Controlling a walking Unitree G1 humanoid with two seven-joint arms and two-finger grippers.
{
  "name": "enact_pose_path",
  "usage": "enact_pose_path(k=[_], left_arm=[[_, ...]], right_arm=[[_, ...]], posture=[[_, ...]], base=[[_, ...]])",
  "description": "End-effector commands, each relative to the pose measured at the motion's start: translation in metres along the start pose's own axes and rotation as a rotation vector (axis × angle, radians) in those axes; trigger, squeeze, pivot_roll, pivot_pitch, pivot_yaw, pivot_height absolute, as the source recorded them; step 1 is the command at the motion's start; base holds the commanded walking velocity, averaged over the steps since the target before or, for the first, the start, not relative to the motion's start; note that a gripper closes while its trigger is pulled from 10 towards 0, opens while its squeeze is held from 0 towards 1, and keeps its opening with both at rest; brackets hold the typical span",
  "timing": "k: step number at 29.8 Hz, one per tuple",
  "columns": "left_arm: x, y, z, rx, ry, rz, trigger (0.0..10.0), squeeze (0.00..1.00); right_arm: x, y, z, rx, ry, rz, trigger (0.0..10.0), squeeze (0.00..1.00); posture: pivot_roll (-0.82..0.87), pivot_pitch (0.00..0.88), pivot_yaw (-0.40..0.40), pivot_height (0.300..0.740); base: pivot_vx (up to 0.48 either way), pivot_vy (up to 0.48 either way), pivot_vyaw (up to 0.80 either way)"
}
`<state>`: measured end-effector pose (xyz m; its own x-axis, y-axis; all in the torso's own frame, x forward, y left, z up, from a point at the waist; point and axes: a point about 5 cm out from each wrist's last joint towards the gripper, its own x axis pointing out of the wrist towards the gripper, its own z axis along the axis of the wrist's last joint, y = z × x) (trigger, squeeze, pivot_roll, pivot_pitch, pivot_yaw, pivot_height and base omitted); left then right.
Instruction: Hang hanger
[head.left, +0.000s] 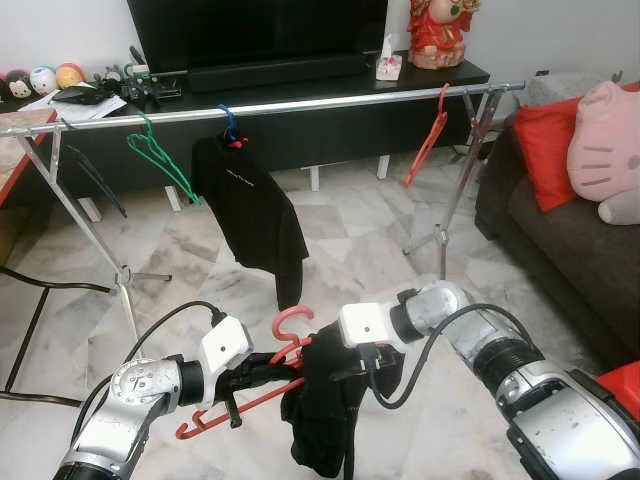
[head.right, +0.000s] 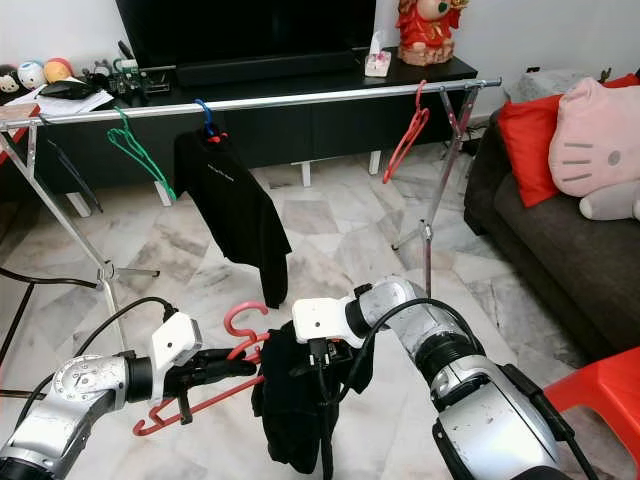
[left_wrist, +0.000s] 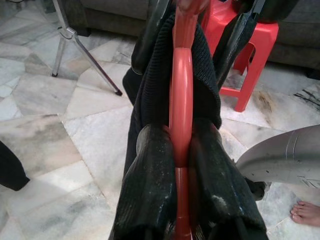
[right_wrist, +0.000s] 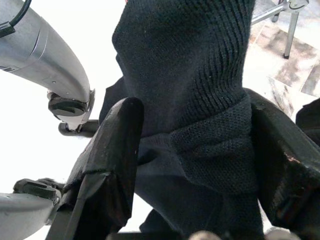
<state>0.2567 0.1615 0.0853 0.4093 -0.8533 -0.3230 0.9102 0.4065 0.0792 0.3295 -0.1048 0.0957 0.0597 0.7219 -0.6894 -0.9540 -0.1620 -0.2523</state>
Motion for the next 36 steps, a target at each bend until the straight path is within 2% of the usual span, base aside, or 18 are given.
enact_pose_path(k=[1, 11, 12, 13, 14, 17, 24, 33, 34, 35, 36], left_arm=[[0.001, 0.006, 0.011, 0.039, -0.035, 0.011, 10.0, 0.00], [0.002, 0.005, 0.012, 0.042, -0.040, 0.006, 10.0, 0.00], [0.002, 0.005, 0.012, 0.043, -0.039, 0.006, 10.0, 0.00], [0.002, 0.004, 0.012, 0.043, -0.039, 0.006, 10.0, 0.00], [0.002, 0.004, 0.012, 0.043, -0.039, 0.005, 10.0, 0.00], [0.002, 0.004, 0.011, 0.045, -0.037, 0.002, 10.0, 0.00], [0.001, 0.003, 0.011, 0.048, -0.036, -0.008, 10.0, 0.00], [0.002, -0.001, 0.012, 0.060, -0.028, -0.031, 10.0, 0.00], [0.002, -0.002, 0.012, 0.061, -0.028, -0.032, 10.0, 0.00], [0.002, -0.002, 0.012, 0.062, -0.027, -0.034, 10.0, 0.00], [0.002, -0.002, 0.012, 0.062, -0.027, -0.034, 10.0, 0.00]], right_arm=[[0.001, 0.000, 0.000, -0.004, 0.007, 0.011, 0.0, 0.00], [0.000, 0.000, 0.002, 0.010, -0.014, 0.027, 0.0, 0.00], [-0.001, 0.001, 0.002, -0.001, -0.020, 0.042, 7.2, 0.00], [-0.002, 0.001, 0.002, -0.005, -0.021, 0.049, 7.2, 0.00], [-0.004, 0.002, 0.001, -0.017, -0.012, 0.070, 10.0, 0.00], [-0.010, 0.004, -0.002, -0.045, 0.020, 0.126, 10.0, 0.00], [-0.013, -0.001, 0.001, -0.075, 0.046, 0.136, 10.0, 0.00], [-0.001, -0.004, 0.008, -0.084, 0.056, 0.131, 10.0, 0.00], [0.000, -0.003, 0.008, -0.077, 0.053, 0.136, 5.2, 0.00], [0.001, -0.003, 0.008, -0.072, 0.050, 0.140, 2.2, 0.00], [0.001, -0.003, 0.008, -0.072, 0.050, 0.140, 2.2, 0.00]], posture=[[-0.08, 0.000, 0.031, 0.740], [-0.08, 0.000, 0.031, 0.740], [-0.08, 0.000, 0.031, 0.740], [-0.08, 0.000, 0.032, 0.740], [-0.08, 0.000, 0.032, 0.740], [-0.08, 0.000, 0.031, 0.740], [-0.08, 0.000, 0.030, 0.740], [-0.06, 0.000, 0.026, 0.740], [-0.06, 0.000, 0.025, 0.740], [-0.06, 0.000, 0.025, 0.740], [-0.06, 0.000, 0.025, 0.740]], base=[[0.000, 0.000, 0.00], [0.000, 0.000, 0.00], [0.000, 0.000, 0.00], [0.000, 0.000, 0.00], [0.000, 0.000, 0.00], [0.000, 0.000, 0.00], [0.000, 0.000, 0.00], [0.000, 0.000, 0.00], [0.000, 0.000, 0.00], [0.000, 0.000, 0.00], [0.000, 0.000, 0.00]])
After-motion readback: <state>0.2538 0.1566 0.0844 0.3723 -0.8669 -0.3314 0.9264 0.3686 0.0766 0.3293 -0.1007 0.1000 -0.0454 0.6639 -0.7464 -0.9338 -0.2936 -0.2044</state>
